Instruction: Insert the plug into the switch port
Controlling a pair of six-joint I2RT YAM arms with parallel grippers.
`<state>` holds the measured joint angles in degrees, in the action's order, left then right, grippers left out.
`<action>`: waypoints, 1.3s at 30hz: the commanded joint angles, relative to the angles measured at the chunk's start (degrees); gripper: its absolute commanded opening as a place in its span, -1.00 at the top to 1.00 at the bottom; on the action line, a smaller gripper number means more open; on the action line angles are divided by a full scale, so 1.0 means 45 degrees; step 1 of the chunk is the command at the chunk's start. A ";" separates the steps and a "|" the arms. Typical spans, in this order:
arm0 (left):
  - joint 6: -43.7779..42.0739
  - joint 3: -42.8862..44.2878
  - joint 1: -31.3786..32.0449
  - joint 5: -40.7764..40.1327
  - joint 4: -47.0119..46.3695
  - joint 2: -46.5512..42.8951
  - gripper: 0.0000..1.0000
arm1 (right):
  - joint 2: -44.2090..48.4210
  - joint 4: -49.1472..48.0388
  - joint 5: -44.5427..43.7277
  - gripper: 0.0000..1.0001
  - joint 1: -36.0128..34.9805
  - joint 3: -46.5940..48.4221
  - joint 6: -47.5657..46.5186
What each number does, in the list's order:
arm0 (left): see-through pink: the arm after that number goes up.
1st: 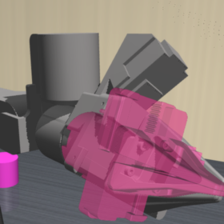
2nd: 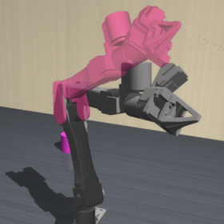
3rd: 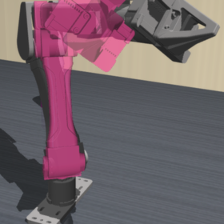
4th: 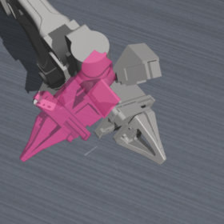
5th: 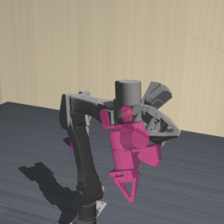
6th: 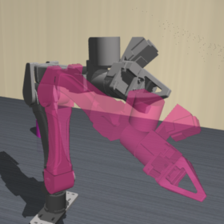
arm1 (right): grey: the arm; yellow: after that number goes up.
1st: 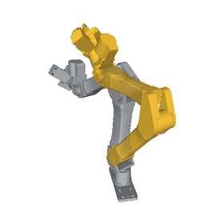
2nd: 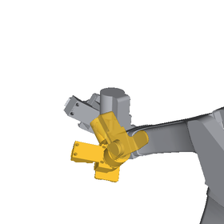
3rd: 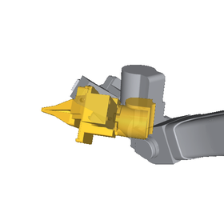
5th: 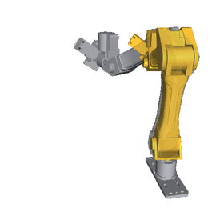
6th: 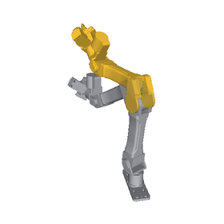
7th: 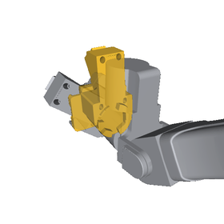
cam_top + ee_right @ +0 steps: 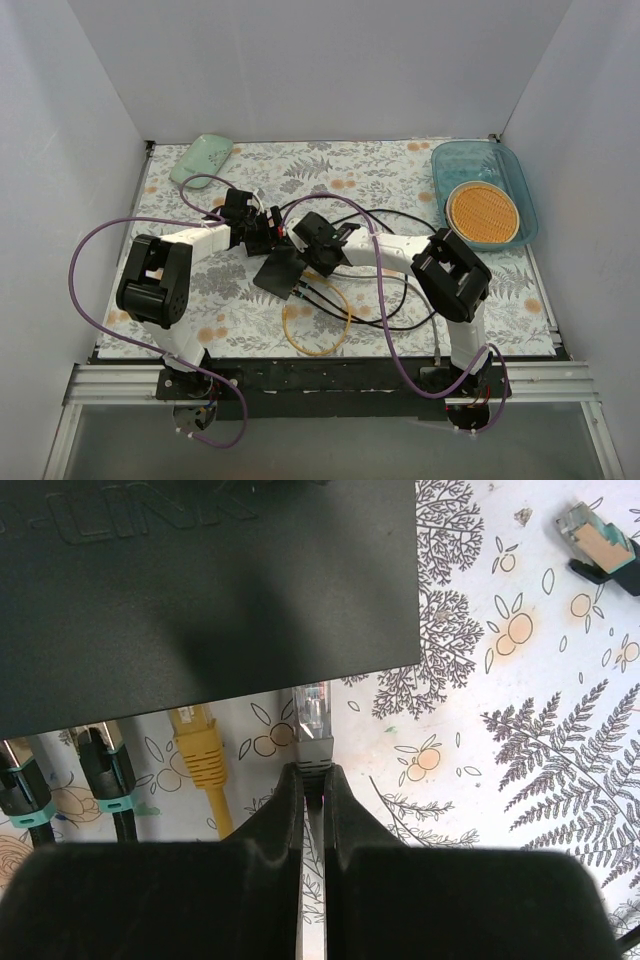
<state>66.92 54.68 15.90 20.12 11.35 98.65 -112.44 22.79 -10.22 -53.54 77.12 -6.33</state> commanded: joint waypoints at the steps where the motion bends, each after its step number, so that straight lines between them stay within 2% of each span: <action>1: -0.0085 -0.0216 -0.0037 0.0119 0.0113 0.0128 -0.44 | 0.0749 -0.0083 -0.0366 0.97 -0.0056 0.0147 0.0176; 39: -0.0085 -0.0294 -0.0037 0.0392 0.0055 0.0226 -0.43 | 0.0417 -0.0825 -0.0306 0.97 -0.0427 0.0479 0.0293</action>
<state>66.92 54.68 15.86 21.26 10.50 99.04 -112.05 22.17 -11.99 -54.52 77.14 -5.93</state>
